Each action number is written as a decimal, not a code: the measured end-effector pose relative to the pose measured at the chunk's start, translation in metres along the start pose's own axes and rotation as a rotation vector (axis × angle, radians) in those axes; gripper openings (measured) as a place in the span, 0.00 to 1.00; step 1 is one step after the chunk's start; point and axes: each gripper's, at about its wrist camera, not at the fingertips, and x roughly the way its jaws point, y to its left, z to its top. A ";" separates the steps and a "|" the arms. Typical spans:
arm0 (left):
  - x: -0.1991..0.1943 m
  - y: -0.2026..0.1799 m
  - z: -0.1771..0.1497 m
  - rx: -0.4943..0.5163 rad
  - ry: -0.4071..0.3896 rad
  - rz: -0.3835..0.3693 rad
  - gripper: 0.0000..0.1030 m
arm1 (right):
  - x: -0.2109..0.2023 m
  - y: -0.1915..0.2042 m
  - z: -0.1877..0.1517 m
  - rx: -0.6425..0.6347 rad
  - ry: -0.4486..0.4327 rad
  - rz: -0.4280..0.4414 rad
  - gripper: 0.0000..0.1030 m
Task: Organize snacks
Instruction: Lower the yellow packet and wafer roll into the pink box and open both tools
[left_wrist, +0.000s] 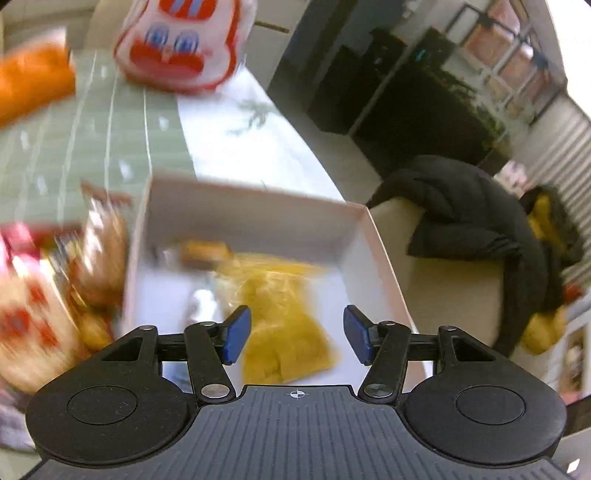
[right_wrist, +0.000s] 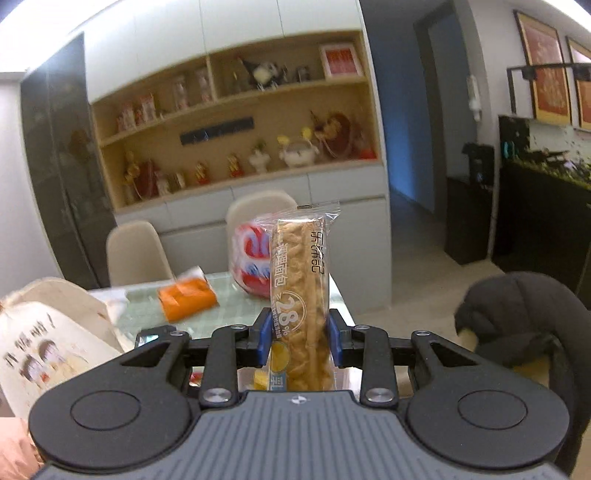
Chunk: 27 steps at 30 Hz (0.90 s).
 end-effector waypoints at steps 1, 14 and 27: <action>-0.003 0.001 -0.003 -0.013 -0.008 -0.025 0.59 | 0.003 -0.005 -0.005 -0.002 0.016 -0.005 0.29; -0.149 0.074 -0.048 -0.148 -0.226 0.096 0.59 | 0.148 0.009 -0.023 0.049 0.139 0.059 0.29; -0.179 0.182 -0.091 -0.294 -0.145 0.267 0.59 | 0.211 0.055 -0.113 -0.146 0.388 0.048 0.46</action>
